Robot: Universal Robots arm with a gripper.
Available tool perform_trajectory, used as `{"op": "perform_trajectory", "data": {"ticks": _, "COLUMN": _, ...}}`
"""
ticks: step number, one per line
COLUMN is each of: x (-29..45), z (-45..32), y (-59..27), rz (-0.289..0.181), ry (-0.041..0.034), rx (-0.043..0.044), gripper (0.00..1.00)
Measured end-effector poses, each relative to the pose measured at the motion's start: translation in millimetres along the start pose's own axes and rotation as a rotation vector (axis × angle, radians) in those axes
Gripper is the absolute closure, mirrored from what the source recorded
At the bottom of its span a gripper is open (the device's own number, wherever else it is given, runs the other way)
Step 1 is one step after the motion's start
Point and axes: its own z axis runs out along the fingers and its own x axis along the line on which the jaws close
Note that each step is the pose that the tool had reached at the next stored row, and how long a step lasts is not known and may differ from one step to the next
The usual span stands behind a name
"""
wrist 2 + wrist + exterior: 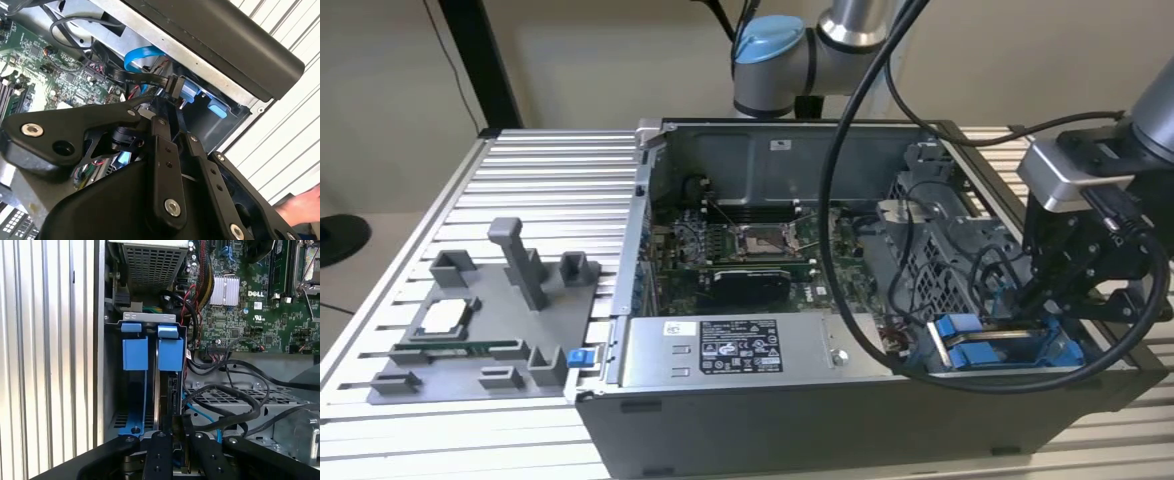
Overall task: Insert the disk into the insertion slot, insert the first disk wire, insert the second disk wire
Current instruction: 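Insert the first disk wire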
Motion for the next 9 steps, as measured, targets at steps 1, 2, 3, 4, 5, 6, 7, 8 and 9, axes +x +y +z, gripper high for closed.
{"op": "perform_trajectory", "data": {"ticks": 1, "x": 0.0, "z": 0.2, "y": 0.0, "rz": 0.0, "ry": -0.0002, "rx": 0.0, "gripper": 1.0}}
{"op": "perform_trajectory", "data": {"ticks": 2, "x": 0.0, "z": 0.3, "y": 0.0, "rz": 0.0, "ry": -0.0003, "rx": 0.0, "gripper": 1.0}}
{"op": "perform_trajectory", "data": {"ticks": 3, "x": 0.0, "z": 0.4, "y": 0.0, "rz": 0.0, "ry": -0.0002, "rx": 0.0, "gripper": 1.0}}
{"op": "perform_trajectory", "data": {"ticks": 4, "x": 0.0, "z": 0.5, "y": 0.0, "rz": 0.0, "ry": -0.0004, "rx": 0.0, "gripper": 1.0}}
{"op": "perform_trajectory", "data": {"ticks": 5, "x": -0.1, "z": 0.7, "y": 0.0, "rz": 0.0, "ry": -0.0006, "rx": 0.0, "gripper": 1.0}}
{"op": "perform_trajectory", "data": {"ticks": 6, "x": -0.2, "z": 0.8, "y": 0.0, "rz": 0.0, "ry": -0.0006, "rx": 0.0, "gripper": 1.0}}
{"op": "perform_trajectory", "data": {"ticks": 7, "x": -0.3, "z": 0.8, "y": 0.0, "rz": 0.001, "ry": -0.0005, "rx": 0.0001, "gripper": 1.0}}
{"op": "perform_trajectory", "data": {"ticks": 8, "x": -0.4, "z": 0.8, "y": 0.0, "rz": 0.001, "ry": -0.0004, "rx": 0.0001, "gripper": 1.0}}
{"op": "perform_trajectory", "data": {"ticks": 9, "x": -0.5, "z": 0.9, "y": 0.0, "rz": 0.001, "ry": -0.0003, "rx": 0.0001, "gripper": 1.0}}
